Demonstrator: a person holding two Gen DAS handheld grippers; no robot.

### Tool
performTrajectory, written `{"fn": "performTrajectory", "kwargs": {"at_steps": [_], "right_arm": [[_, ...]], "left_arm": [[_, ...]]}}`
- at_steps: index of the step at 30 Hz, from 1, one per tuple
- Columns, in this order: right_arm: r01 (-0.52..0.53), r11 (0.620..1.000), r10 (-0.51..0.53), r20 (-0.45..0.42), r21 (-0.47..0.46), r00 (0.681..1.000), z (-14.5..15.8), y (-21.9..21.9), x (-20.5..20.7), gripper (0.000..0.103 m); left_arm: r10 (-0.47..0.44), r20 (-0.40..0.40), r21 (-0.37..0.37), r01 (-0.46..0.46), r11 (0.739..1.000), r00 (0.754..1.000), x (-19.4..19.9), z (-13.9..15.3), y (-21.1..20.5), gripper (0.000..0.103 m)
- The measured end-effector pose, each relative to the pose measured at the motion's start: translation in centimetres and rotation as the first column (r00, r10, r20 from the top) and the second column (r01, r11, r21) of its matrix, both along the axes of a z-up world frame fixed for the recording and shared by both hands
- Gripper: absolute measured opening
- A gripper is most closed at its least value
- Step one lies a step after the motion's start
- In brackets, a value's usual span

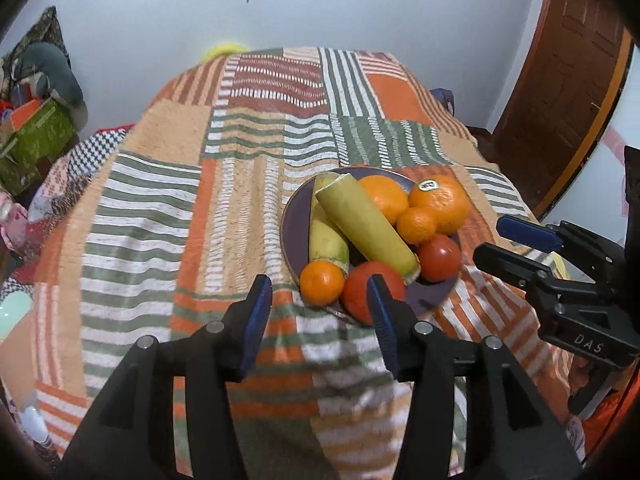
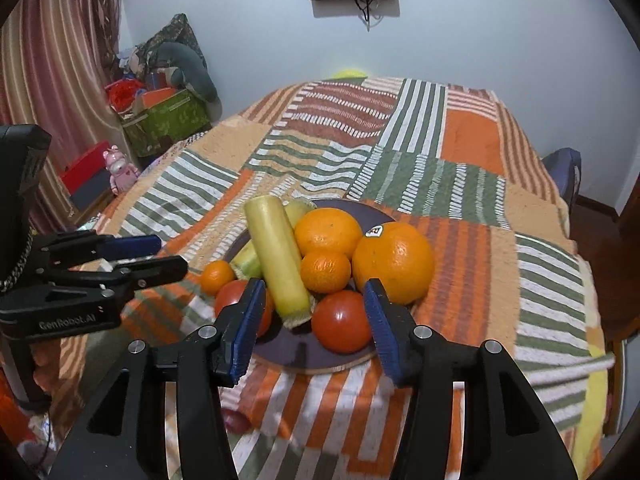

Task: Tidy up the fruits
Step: 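Carry both mandarins onto the plate and open both tools, then grasp a small dark red plum with the left tool while the right grasps another plum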

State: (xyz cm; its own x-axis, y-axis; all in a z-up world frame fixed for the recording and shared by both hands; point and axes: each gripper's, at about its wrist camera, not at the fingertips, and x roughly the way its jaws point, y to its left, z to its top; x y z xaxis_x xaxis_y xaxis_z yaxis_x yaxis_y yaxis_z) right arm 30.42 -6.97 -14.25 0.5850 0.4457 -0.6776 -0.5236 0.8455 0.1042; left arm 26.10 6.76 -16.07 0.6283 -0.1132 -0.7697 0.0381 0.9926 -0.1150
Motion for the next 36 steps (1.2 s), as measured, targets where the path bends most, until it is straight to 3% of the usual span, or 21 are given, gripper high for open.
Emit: {"fn": "performTrajectory", "kwargs": {"at_steps": [7, 13, 22, 33, 36], "right_arm": [[-0.005, 1.000, 0.005, 0.006, -0.003, 1.000, 0.6, -0.5, -3.6, 0.050], [-0.001, 1.000, 0.001, -0.018, 0.030, 1.000, 0.4, -0.5, -5.7, 0.050], [-0.005, 1.000, 0.006, -0.038, 0.029, 0.999, -0.2, -0.2, -8.5, 0.050], [0.014, 0.999, -0.011, -0.097, 0.029, 0.995, -2.1, -0.8, -9.9, 0.050], [0.014, 1.000, -0.012, -0.101, 0.022, 0.995, -2.3, -0.9, -9.9, 0.050]], "left_arm": [[-0.002, 0.022, 0.005, 0.002, 1.000, 1.000, -4.1, 1.7, 0.0, 0.052], [0.002, 0.005, -0.002, -0.002, 1.000, 1.000, -7.2, 1.4, -0.6, 0.056], [-0.031, -0.077, -0.013, 0.030, 0.999, 0.997, -10.7, -1.1, -2.3, 0.056], [-0.060, -0.168, -0.010, 0.059, 0.998, 0.984, -11.9, -5.0, -4.1, 0.055], [-0.063, -0.185, -0.023, 0.060, 0.998, 0.981, -11.9, -5.8, -4.3, 0.048]]}}
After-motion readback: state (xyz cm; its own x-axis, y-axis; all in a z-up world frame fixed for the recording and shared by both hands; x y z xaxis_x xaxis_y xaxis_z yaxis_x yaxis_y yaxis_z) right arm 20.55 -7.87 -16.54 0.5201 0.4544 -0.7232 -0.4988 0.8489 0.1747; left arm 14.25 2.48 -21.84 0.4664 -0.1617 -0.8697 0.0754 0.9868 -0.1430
